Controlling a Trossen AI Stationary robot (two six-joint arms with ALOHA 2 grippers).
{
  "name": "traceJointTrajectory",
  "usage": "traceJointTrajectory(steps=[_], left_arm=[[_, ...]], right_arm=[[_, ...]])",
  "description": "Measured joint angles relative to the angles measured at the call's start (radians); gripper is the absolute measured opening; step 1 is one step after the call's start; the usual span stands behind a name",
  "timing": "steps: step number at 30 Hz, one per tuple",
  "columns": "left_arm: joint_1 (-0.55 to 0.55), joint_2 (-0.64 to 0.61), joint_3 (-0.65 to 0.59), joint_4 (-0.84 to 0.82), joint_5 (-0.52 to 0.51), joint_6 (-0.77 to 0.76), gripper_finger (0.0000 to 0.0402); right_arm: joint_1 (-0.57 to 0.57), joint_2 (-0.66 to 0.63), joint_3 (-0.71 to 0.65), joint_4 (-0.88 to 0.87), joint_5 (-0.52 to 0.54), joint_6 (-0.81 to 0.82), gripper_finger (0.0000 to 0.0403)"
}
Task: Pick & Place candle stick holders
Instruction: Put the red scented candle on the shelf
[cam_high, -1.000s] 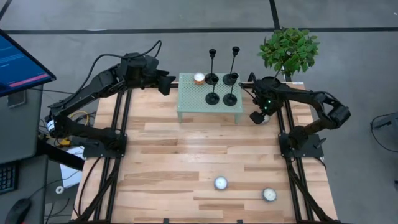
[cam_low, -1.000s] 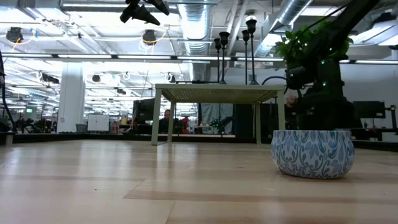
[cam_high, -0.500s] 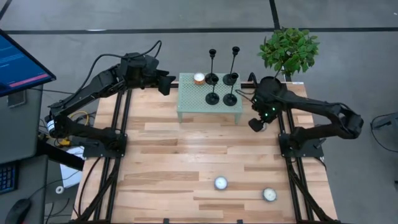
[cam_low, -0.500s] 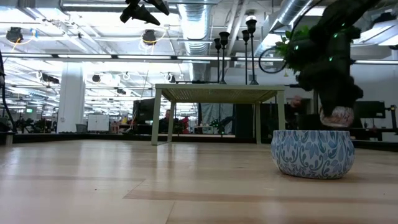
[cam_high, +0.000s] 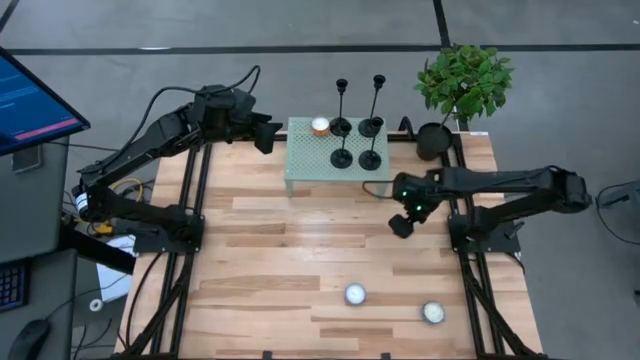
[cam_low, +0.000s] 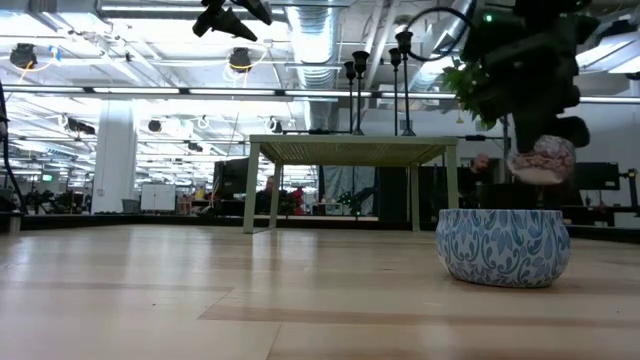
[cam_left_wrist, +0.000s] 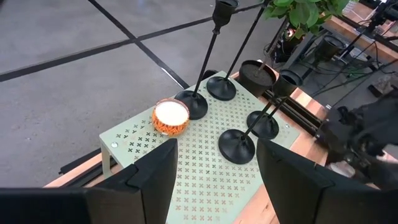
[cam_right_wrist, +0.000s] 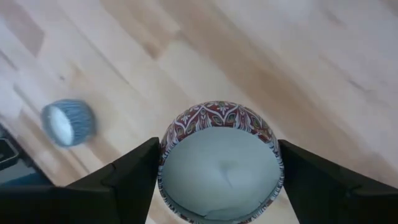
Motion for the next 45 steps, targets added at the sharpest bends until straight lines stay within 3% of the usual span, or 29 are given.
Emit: traceJointTrajectory(steps=[9,18,27,38,45], left_arm=[[0.000,0.000,0.000,-0.001,0.030,-0.003,0.0220],[0.000,0.000,0.000,-0.014,0.076,-0.007,0.0220],[0.000,-0.003,0.000,-0.067,0.103,-0.007,0.0220],[0.000,-0.031,0.000,-0.101,0.104,0.019,0.0220],[0.000,-0.049,0.000,-0.118,0.104,0.019,0.0220]], right_arm=[[0.113,0.219,0.171,0.056,0.004,-0.035,0.0286],[0.123,0.485,0.449,-0.004,0.006,-0.248,0.0286],[0.151,0.652,0.704,-0.108,0.044,-0.419,0.0286],[0.144,0.854,1.088,-0.164,0.059,-0.476,0.0286],[0.152,0.987,1.251,-0.237,0.067,-0.506,0.0286]])
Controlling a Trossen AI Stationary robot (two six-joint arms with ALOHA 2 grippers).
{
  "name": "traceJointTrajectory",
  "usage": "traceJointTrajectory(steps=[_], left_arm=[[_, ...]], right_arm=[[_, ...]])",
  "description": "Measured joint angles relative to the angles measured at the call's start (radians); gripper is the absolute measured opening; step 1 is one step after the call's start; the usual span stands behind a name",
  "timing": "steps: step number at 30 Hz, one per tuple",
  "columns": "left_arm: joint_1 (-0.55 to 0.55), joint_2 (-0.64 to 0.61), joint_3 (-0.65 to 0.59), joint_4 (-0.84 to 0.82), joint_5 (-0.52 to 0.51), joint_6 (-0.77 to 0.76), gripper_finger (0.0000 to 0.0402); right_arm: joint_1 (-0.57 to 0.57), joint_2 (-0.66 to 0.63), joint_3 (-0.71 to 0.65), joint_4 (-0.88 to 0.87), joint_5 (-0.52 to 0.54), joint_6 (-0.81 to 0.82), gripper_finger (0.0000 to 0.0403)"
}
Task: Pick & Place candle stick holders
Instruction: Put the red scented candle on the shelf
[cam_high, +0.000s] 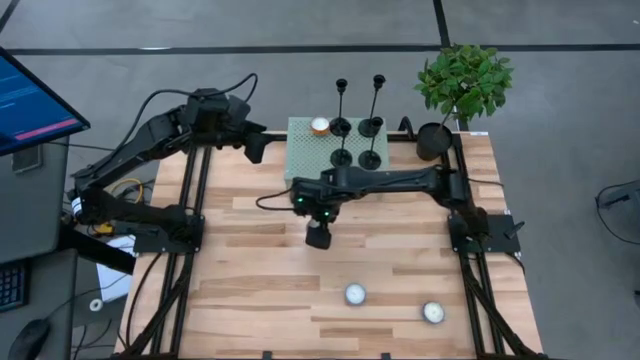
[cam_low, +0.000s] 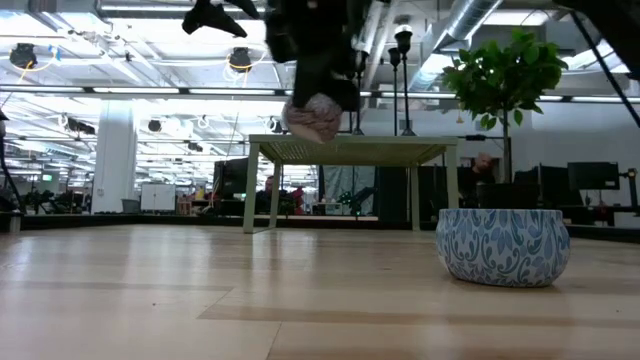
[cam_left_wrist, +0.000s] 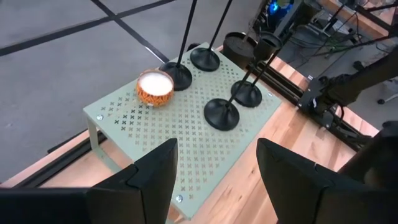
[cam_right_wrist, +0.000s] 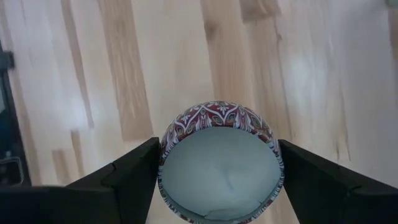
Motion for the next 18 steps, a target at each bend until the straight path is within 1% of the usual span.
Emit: traceJointTrajectory(steps=[4,10,15,18], left_arm=[[0.001,-0.012,0.000,-0.005,0.000,0.000,0.0220],[0.001,-0.019,0.000,-0.010,0.000,0.000,0.0220],[0.001,-0.021,0.000,-0.011,0.000,0.000,0.0220],[0.001,-0.021,0.000,-0.011,0.000,-0.002,0.0220]], right_arm=[[0.019,0.054,0.043,-0.013,0.007,-0.033,0.0286],[0.043,0.126,0.058,0.004,0.036,-0.071,0.0286],[0.052,0.153,0.058,0.032,0.047,-0.085,0.0286],[0.053,0.163,0.060,0.060,0.080,-0.098,0.0286]])
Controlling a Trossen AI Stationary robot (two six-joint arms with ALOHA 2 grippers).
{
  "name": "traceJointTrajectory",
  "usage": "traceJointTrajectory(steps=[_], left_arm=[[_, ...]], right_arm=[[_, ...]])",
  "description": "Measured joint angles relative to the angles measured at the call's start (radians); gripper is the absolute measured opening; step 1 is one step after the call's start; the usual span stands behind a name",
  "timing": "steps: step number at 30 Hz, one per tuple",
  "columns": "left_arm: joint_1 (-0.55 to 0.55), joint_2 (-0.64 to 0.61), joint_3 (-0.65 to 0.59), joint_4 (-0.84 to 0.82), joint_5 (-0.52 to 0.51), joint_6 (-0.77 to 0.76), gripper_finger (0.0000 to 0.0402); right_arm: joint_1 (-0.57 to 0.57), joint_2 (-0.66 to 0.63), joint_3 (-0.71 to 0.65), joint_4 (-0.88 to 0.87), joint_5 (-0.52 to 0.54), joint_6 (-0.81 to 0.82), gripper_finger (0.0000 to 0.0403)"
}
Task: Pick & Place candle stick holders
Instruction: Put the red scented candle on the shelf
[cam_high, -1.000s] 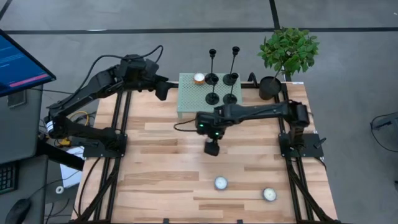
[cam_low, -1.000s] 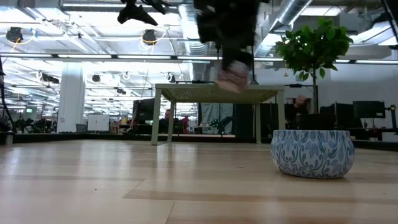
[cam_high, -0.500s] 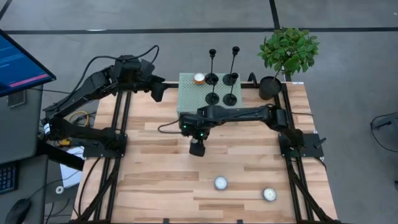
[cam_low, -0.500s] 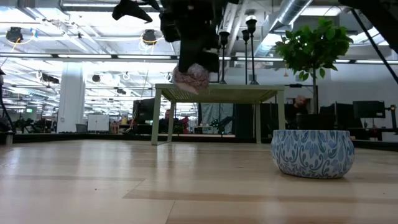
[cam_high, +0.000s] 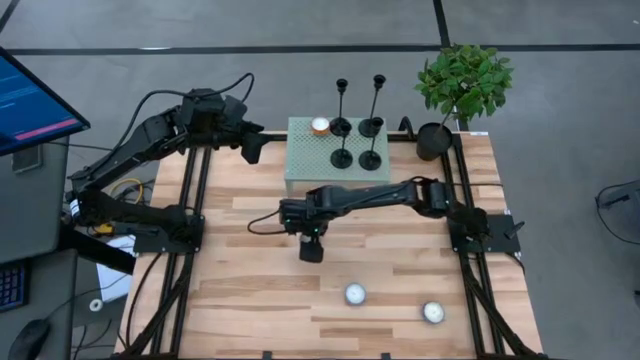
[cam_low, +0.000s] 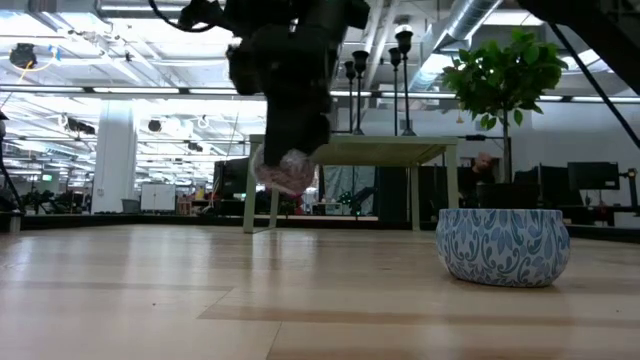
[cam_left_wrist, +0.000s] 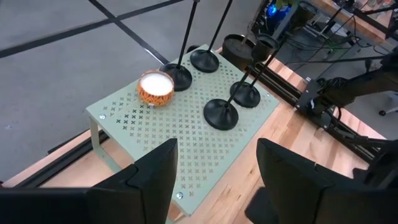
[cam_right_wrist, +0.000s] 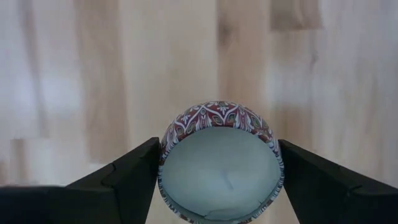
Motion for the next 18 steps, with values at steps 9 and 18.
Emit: traceJointTrajectory(steps=[9,18], left_arm=[[0.000,0.000,0.000,-0.002,0.000,-0.024,0.0220],[0.000,0.000,0.000,-0.004,0.000,-0.028,0.0220]], right_arm=[[0.019,0.044,-0.001,0.039,0.048,-0.031,0.0286],[0.030,0.090,-0.004,0.068,0.077,-0.032,0.0286]])
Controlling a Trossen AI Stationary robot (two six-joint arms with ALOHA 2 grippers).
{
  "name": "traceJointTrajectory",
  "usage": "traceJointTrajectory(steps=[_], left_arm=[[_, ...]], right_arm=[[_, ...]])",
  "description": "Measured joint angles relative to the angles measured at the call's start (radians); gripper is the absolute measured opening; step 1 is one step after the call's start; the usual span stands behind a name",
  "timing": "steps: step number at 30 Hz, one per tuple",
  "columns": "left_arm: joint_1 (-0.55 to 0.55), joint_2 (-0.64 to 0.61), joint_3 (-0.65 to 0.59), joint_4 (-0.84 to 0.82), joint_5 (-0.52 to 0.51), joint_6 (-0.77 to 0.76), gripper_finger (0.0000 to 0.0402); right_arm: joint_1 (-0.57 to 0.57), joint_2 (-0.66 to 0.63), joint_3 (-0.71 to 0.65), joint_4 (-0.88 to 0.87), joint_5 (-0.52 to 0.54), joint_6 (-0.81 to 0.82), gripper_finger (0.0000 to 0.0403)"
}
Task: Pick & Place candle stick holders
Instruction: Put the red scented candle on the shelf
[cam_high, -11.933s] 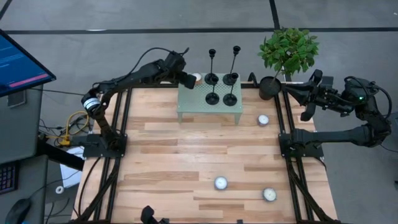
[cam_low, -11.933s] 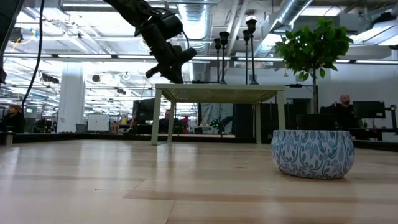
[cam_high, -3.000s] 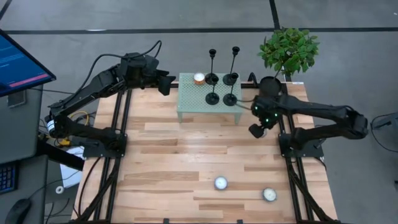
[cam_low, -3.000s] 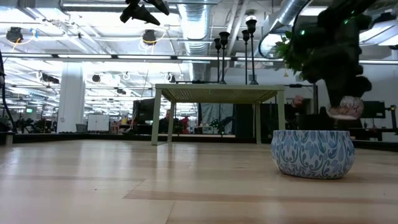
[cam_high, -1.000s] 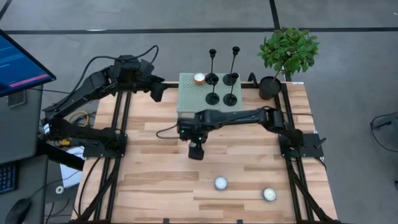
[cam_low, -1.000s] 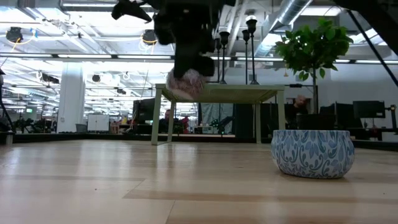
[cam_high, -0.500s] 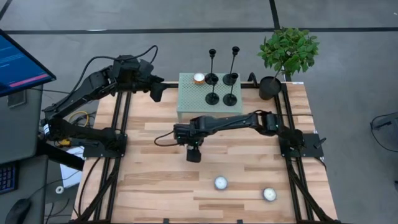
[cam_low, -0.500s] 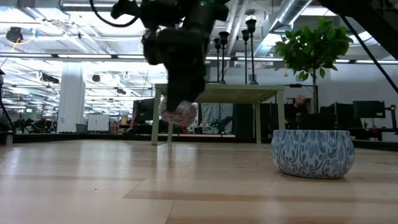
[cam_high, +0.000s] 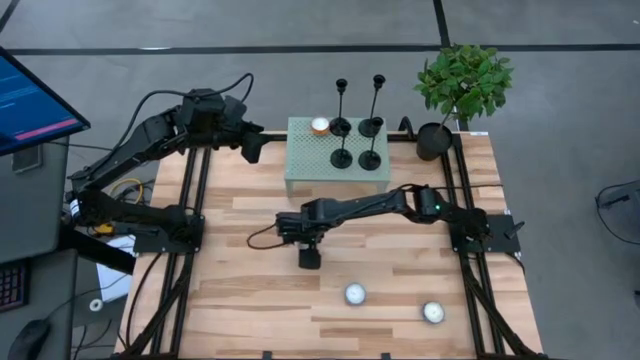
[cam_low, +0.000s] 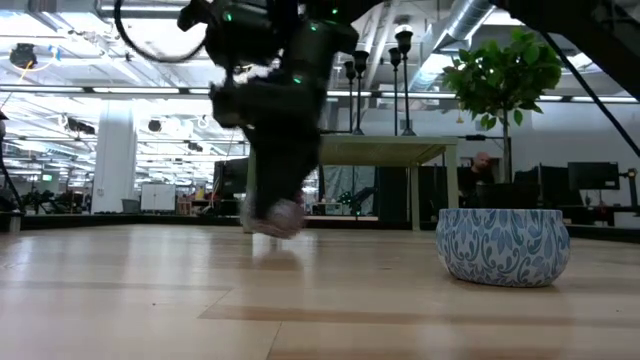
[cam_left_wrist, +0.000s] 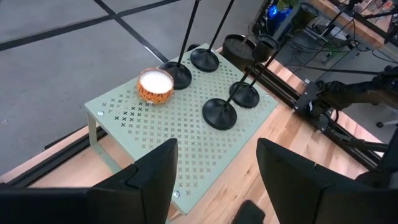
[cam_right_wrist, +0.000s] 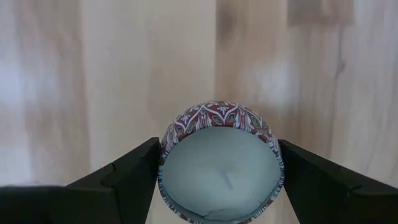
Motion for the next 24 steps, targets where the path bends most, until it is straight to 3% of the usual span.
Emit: traceJointTrajectory(steps=[10,16,24], left_arm=[[0.000,0.000,0.000,0.000,0.000,0.000,0.0220],[0.000,0.000,0.000,0.000,0.002,0.000,0.0220],[0.000,0.000,0.000,0.000,0.011,0.001,0.0220]], right_arm=[[-0.005,0.011,-0.011,-0.005,0.011,-0.017,0.0286],[-0.020,0.011,-0.012,-0.015,-0.078,-0.039,0.0289],[-0.026,0.011,-0.013,-0.036,-0.089,-0.028,0.0355]])
